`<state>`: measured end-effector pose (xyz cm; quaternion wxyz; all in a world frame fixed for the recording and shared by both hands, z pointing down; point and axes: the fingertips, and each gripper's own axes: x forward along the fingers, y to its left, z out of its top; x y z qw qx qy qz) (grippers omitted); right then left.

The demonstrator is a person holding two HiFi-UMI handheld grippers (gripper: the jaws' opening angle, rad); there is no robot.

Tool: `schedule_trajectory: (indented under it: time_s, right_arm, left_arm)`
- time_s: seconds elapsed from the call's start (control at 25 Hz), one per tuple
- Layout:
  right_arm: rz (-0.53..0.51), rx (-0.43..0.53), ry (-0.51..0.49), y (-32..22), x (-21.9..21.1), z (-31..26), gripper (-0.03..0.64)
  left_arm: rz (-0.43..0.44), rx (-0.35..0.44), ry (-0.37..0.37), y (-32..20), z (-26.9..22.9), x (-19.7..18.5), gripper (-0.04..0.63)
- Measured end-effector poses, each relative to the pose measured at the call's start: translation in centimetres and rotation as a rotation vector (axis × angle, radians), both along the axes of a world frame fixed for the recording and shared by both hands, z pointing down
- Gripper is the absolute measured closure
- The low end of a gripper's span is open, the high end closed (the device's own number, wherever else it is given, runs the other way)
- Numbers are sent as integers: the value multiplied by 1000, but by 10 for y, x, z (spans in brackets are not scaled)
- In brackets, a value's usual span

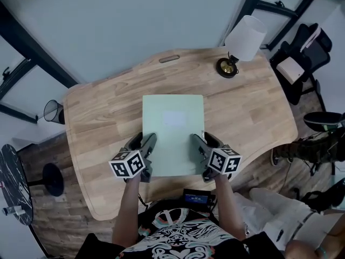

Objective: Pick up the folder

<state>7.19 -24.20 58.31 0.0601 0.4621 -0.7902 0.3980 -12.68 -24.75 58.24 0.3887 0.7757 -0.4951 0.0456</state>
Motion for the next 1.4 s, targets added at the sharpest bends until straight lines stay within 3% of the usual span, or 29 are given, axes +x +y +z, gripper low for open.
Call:
schedule_trajectory:
  time_s: [1.0,1.4]
  right_arm:
    - [45,244,2,33,-10,-100,391]
    - [56,305,12,50,-10,-119,391]
  left_arm:
    - [3,254,-21,31,-106,-10,339]
    - [-10,299,-10,50,-124,-11,339]
